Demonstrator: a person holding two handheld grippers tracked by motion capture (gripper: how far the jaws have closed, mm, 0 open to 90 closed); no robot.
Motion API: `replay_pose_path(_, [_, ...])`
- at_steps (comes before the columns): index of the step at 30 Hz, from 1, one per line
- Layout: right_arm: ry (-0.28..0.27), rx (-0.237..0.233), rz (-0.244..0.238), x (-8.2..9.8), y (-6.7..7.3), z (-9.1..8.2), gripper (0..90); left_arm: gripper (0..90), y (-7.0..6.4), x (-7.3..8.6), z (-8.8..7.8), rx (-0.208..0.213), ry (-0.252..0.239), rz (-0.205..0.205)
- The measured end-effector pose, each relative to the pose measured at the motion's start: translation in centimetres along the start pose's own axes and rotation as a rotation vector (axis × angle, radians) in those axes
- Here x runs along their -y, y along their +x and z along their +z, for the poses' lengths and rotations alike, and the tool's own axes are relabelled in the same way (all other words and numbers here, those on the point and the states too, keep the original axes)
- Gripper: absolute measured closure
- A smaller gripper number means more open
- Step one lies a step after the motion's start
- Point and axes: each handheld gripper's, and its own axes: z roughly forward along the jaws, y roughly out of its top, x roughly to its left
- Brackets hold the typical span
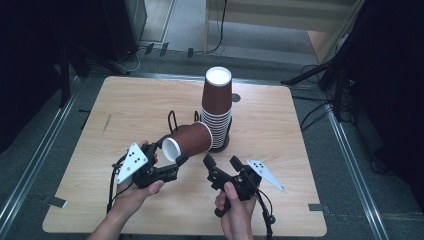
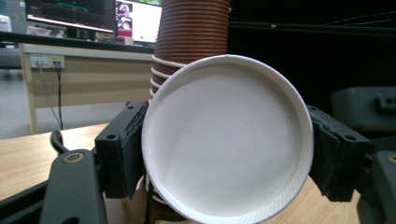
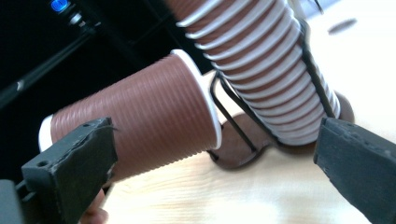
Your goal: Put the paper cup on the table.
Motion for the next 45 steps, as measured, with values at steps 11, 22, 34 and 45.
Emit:
replay_pose_path(11, [0.076, 0.079, 0.589, 0.4, -1.1, -0.2, 0.0, 24.8, -0.8, 1.0, 0.8, 0.05, -0.001, -0.011])
replay_pose_path(22, [0.097, -0.078, 0.922, 0.3, -1.1, 0.5, 0.0, 24.9, -2.1, 2.5, 1.8, 0.083, -0.019, -0.035])
replay_pose_path(34, [0.109, -0.108, 1.082, 0.6, -2.0, 2.6, 0.0, 24.8, -2.7, 3.3, 2.0, 0.09, -0.038, 0.017])
replay_pose_path(45, [0.184, -0.147, 1.132, 1.0, -3.7, 4.4, 6.1, 24.7, -3.5, 3.8, 2.2, 0.102, -0.026, 0.099])
